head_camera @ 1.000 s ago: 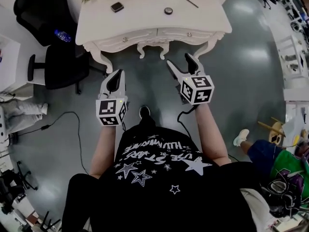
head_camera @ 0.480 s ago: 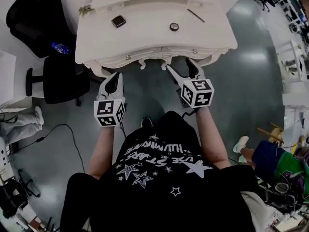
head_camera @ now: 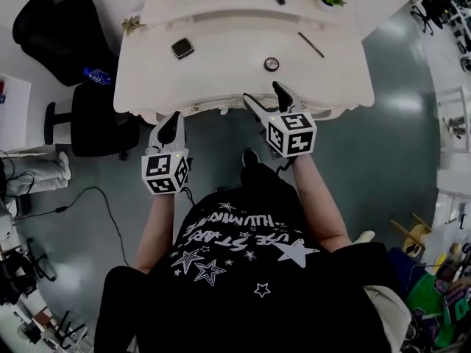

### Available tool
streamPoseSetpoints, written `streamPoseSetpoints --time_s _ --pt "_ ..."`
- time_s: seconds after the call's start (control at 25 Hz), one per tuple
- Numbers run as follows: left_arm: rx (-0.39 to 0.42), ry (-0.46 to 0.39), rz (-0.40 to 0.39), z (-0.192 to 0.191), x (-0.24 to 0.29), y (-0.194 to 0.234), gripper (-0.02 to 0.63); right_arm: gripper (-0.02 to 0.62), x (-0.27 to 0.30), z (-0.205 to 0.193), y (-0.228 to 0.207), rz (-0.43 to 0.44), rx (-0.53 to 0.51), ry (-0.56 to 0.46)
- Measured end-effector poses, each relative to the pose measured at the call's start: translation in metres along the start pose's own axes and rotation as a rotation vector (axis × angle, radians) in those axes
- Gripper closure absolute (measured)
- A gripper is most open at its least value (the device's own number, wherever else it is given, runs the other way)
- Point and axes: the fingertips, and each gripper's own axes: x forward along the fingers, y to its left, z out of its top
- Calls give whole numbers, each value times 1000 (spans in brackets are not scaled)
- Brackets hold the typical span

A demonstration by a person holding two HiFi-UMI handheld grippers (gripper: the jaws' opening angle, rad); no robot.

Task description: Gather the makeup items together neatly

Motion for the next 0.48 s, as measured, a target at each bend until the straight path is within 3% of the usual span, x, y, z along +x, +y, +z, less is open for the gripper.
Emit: streamPoseSetpoints --time_s 0.24,0.48 --pt "-19 -3 97 15 34 0 606 207 51 29 -23 113 -37 14" --pt "-39 0 223 20 38 17 606 207 102 34 -8 237 -79 71"
